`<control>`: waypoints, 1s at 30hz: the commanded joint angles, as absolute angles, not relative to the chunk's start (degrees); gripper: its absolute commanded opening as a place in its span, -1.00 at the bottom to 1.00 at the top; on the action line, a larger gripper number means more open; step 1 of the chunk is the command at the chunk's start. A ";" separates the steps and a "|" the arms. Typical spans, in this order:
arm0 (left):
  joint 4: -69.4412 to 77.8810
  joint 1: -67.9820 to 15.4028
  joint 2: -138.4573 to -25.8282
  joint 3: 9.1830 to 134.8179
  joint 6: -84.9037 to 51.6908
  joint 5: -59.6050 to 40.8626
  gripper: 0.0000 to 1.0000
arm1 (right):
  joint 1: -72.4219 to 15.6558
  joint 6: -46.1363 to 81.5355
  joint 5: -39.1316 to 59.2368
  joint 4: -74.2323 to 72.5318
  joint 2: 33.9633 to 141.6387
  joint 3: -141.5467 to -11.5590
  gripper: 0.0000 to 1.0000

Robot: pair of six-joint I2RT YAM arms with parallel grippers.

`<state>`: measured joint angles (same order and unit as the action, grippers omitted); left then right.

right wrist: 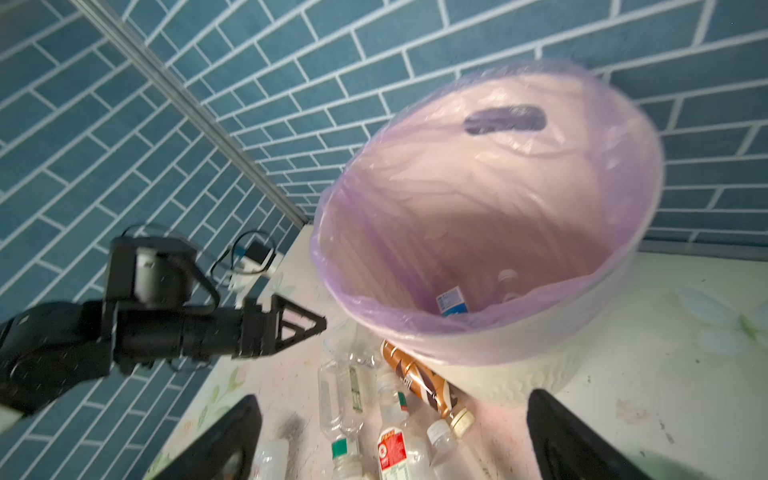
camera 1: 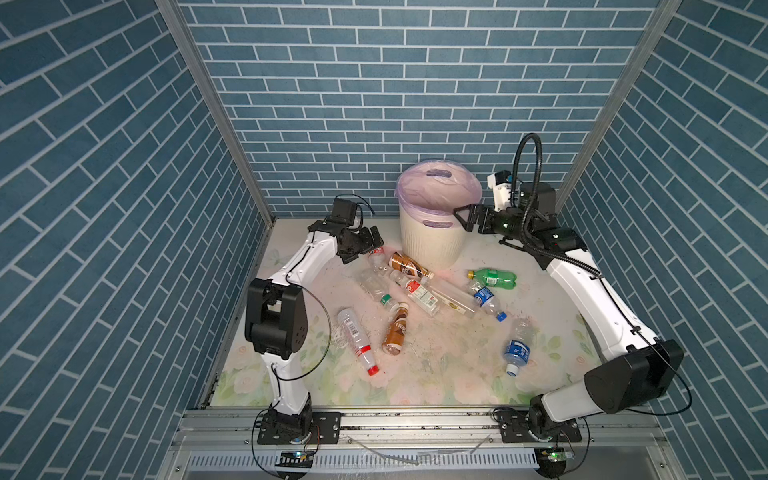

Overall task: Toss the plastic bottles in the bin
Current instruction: 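Lower the left gripper onto the red-label yellow-cap soda bottle while the right gripper returns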

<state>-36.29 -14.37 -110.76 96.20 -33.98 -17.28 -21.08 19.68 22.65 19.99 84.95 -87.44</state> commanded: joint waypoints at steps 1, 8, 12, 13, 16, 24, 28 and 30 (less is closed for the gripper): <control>-40.97 -14.22 -114.43 100.37 -29.87 -13.43 0.97 | -24.91 15.46 24.79 15.13 82.97 -82.36 0.99; -41.46 -14.24 -121.32 103.92 -27.95 -12.07 0.97 | -31.26 15.61 22.03 11.19 84.08 -76.76 0.98; -40.05 -14.32 -123.88 104.99 -27.91 -12.04 0.95 | -32.04 20.25 22.23 5.47 84.46 -73.62 0.99; -39.76 -14.41 -124.54 105.49 -27.74 -11.87 0.93 | -32.16 21.00 22.35 5.11 84.94 -73.60 0.98; -38.56 -14.59 -126.07 106.33 -27.16 -10.83 0.88 | -32.43 21.42 21.87 5.85 86.07 -74.38 0.99; -35.08 -14.70 -129.70 108.07 -27.06 -10.31 0.72 | -32.43 21.01 20.93 7.27 86.60 -75.23 0.98; -34.79 -15.16 -132.01 109.74 -27.16 -11.04 0.67 | -32.48 20.92 20.31 7.25 86.49 -75.15 0.98; -35.42 -15.36 -133.11 110.60 -27.16 -11.11 0.66 | -32.41 20.92 19.97 7.36 86.58 -75.22 0.98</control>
